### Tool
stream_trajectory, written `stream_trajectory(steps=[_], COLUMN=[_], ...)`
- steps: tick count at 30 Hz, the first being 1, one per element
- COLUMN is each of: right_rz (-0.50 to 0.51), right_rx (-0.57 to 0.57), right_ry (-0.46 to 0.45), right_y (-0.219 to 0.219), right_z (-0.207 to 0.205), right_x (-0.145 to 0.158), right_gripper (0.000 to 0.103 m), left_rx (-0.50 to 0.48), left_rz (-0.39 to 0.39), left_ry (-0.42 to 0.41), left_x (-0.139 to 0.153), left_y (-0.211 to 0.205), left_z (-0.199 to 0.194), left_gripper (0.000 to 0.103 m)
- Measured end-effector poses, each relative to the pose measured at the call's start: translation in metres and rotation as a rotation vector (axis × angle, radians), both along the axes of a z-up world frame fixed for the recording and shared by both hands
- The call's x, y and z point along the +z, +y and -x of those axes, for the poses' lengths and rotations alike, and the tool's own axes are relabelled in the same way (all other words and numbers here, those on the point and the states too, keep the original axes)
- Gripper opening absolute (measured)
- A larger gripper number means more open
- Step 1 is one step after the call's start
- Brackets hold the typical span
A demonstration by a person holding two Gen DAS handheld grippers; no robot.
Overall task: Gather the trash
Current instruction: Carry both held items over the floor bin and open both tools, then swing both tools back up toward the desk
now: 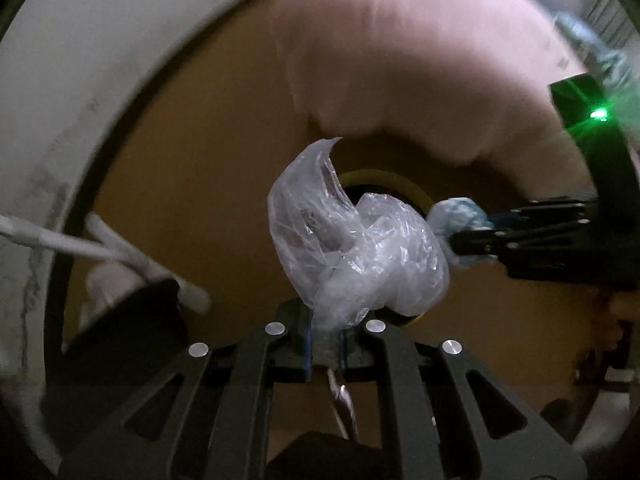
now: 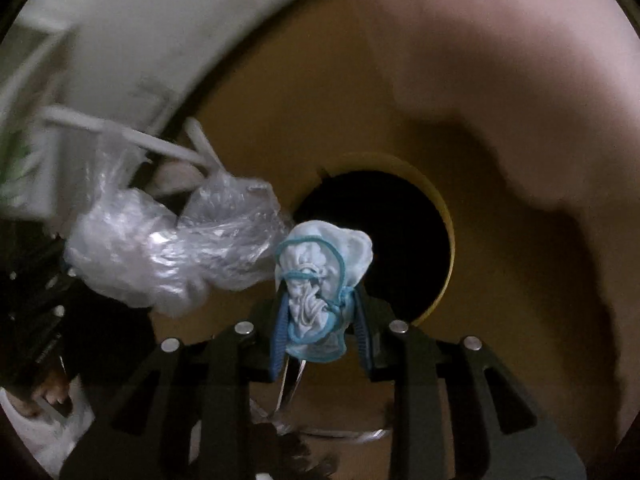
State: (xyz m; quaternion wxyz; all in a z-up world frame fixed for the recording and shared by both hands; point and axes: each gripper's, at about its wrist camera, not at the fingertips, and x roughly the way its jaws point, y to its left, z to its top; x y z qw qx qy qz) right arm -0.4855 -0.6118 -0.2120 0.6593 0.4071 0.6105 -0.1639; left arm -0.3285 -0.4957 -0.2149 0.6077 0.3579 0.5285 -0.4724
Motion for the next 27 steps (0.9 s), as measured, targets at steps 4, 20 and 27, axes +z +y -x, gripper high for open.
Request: stream_trajectory(steps=[4, 20, 27], right_rz=[-0.117, 0.033, 0.614], right_rx=[-0.098, -0.245, -0.198], right_ry=[0.076, -0.033, -0.159], right_y=[-0.013, -0.061, -0.052], right_z=[0.004, 0.034, 0.025], right_x=[-0.069, -0.022, 0.152], right_gripper=[0.029, 0.096, 0.096], left_rx=[-0.042, -0.135, -0.1], left_rz=[-0.136, 0.092, 0.471], left_ry=[0.012, 0.031, -0.138], left_x=[-0.067, -0.036, 0.121], left_y=[-0.016, -0.025, 0.033], left_z=[0.005, 0.015, 0.008], left_gripper=[0.008, 0.096, 0.096])
